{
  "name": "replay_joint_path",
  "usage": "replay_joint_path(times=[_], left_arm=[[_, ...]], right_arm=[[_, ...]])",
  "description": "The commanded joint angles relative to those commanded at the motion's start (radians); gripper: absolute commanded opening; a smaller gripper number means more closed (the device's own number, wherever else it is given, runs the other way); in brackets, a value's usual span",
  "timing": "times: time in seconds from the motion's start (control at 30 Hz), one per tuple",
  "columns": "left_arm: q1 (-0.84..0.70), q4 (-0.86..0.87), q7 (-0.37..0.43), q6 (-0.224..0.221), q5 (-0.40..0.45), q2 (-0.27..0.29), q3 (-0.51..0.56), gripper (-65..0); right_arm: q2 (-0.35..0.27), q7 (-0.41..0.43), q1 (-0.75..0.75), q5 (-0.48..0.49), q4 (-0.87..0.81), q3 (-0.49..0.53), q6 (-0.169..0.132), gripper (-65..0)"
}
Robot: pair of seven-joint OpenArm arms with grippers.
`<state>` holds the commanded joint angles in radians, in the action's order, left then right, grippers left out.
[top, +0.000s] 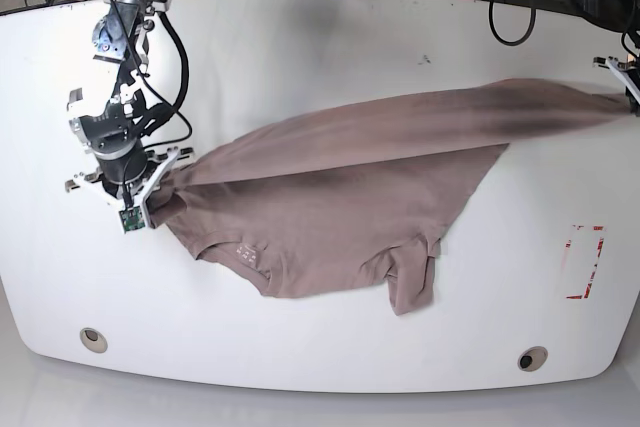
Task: Fold the T-shirt properly
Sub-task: 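Swing the shirt out and lay it flat, both grippers holding corners, then release the right gripper and move it toward the shirt's hem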
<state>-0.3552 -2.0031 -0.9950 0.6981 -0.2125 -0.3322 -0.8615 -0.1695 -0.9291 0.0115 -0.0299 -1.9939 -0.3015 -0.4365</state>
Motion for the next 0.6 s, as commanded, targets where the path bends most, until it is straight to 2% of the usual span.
replay_joint_path(times=[0.1,0.33,0.6], left_arm=[[-0.026,0.000,0.000,0.000,0.003,0.025,-0.002,-65.0],[-0.084,0.002,0.002,0.000,0.005,0.032,-0.028,-65.0],[-0.117,0.011,0.002,0.000,0.005,0.034,-0.031,-65.0]], right_arm=[[0.020,0.000,0.044,0.000,0.000,-0.018,0.000,-65.0],[0.063,0.000,0.126,0.000,0.000,-0.068,0.000,-65.0],[0.064,0.000,0.198,0.000,0.000,-0.080,0.000,-65.0]])
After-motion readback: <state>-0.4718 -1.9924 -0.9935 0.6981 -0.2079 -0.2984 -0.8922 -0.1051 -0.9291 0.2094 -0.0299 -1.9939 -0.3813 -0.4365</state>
